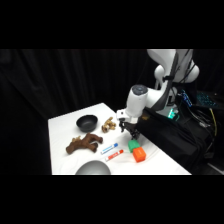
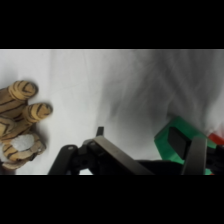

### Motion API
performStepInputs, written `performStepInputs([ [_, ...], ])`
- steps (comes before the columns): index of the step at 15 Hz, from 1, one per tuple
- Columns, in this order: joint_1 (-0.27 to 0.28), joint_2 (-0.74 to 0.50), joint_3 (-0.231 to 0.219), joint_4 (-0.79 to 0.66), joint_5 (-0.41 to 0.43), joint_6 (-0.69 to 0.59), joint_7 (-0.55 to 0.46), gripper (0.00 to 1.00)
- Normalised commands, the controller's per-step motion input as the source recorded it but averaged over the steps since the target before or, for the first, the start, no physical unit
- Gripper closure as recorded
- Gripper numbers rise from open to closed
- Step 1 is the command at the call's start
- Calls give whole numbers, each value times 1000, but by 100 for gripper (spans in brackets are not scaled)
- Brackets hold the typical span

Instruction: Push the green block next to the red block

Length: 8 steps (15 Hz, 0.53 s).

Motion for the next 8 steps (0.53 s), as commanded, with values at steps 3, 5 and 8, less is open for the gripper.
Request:
performStepInputs([
  [3,-415,-666,281,125,-16,-746,-116,0],
  [5,-410,-607,380,156,68,-719,-154,0],
  [8,-332,-461,358,198,123,-610,-181,0],
])
